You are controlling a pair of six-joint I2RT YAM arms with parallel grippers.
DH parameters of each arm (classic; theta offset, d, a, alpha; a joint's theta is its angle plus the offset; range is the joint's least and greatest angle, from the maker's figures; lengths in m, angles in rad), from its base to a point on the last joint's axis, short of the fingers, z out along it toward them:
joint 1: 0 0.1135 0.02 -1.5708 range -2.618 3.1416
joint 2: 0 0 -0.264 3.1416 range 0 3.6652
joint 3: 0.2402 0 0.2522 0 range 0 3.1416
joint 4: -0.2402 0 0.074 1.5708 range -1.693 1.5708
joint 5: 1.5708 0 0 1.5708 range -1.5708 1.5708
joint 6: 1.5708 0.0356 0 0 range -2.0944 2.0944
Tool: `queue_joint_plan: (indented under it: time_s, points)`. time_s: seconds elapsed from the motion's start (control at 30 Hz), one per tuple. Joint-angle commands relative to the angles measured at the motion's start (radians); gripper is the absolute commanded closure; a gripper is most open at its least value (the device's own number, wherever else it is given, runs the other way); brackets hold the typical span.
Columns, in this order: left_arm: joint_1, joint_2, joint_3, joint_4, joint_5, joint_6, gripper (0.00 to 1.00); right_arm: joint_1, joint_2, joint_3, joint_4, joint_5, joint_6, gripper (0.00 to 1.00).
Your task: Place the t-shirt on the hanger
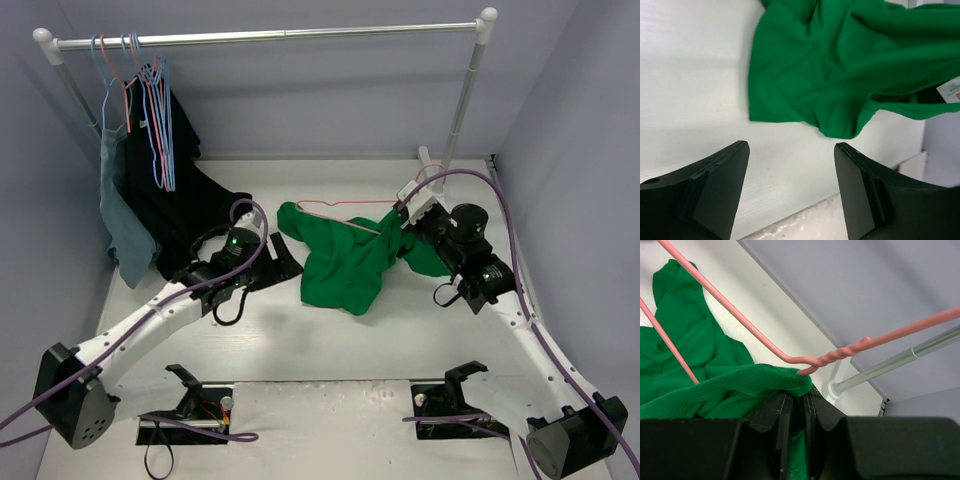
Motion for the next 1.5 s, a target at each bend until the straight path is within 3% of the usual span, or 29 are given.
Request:
queue_joint_plan:
  time_s: [0.0,0.1,0.2,0.33,0.47,0.7,1.07,1.23,1.47]
  points:
    - [0.002,0.033,-0.02,0.265,0.179,-0.181,0.31,-0.001,-0.037,-0.004,0.142,-0.01,0.04,1.0]
    - [0.002,0.116,-0.064,0.506,0.263,-0.294,0.31,0.002,-0.051,-0.01,0.137,-0.014,0.051,1.0]
    - [-0.003,0.193,-0.071,0.636,0.288,-0.337,0.32,0.002,-0.063,-0.013,0.128,-0.022,0.06,1.0]
    - [-0.004,0.297,-0.031,0.713,0.313,-0.386,0.34,0.002,-0.073,-0.014,0.123,-0.033,0.076,1.0]
    - [-0.007,0.396,0.0,0.787,0.34,-0.425,0.45,0.004,-0.079,-0.019,0.123,-0.039,0.083,1.0]
    - [-0.038,0.506,0.037,0.928,0.394,-0.472,0.47,0.005,-0.079,-0.022,0.119,-0.042,0.08,1.0]
    - [-0.144,0.561,0.046,0.919,0.437,-0.42,0.47,0.004,-0.059,-0.028,0.135,-0.043,0.073,1.0]
    - [-0.182,0.56,0.072,0.755,0.39,-0.308,0.47,0.004,-0.056,-0.033,0.149,-0.05,0.076,1.0]
    - [-0.202,0.56,0.087,0.677,0.37,-0.241,0.59,0.004,-0.053,-0.033,0.155,-0.043,0.079,1.0]
